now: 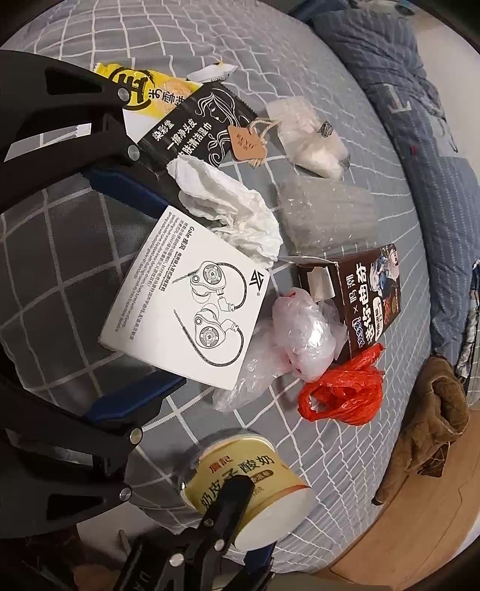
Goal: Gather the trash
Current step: 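Close the left tool on the white earphone box and lift it, then carry the white box with the left tool over the black trash bin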
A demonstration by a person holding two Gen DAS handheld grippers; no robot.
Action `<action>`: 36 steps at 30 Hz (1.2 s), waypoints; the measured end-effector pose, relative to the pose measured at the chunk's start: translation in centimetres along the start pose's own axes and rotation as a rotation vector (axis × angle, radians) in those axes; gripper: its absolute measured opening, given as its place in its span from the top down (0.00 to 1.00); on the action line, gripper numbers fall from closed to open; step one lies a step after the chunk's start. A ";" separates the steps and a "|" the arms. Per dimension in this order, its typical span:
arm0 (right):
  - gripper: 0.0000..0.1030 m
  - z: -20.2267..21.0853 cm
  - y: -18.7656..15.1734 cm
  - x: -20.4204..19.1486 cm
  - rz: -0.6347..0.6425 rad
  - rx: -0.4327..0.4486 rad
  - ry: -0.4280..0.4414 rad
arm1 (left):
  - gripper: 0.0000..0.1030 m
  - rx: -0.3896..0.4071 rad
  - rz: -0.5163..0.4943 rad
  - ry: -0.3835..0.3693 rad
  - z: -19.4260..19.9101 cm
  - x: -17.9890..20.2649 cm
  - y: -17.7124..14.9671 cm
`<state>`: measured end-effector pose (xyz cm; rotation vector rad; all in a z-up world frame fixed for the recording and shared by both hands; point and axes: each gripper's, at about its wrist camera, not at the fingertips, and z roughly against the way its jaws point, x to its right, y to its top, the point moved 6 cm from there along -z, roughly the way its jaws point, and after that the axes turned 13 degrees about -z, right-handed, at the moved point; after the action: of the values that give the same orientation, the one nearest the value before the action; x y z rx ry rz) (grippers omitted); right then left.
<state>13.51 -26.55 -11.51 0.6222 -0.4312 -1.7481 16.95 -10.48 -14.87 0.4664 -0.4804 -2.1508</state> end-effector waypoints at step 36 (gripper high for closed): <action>0.33 5.1 -0.3 -0.1 -0.007 0.111 0.008 | 0.27 0.092 0.157 0.122 7.3 0.0 -4.2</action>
<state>10.21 -26.52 -7.59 0.7104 -0.5237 -1.7367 10.56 -6.91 -10.64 0.5878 -0.5312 -1.9439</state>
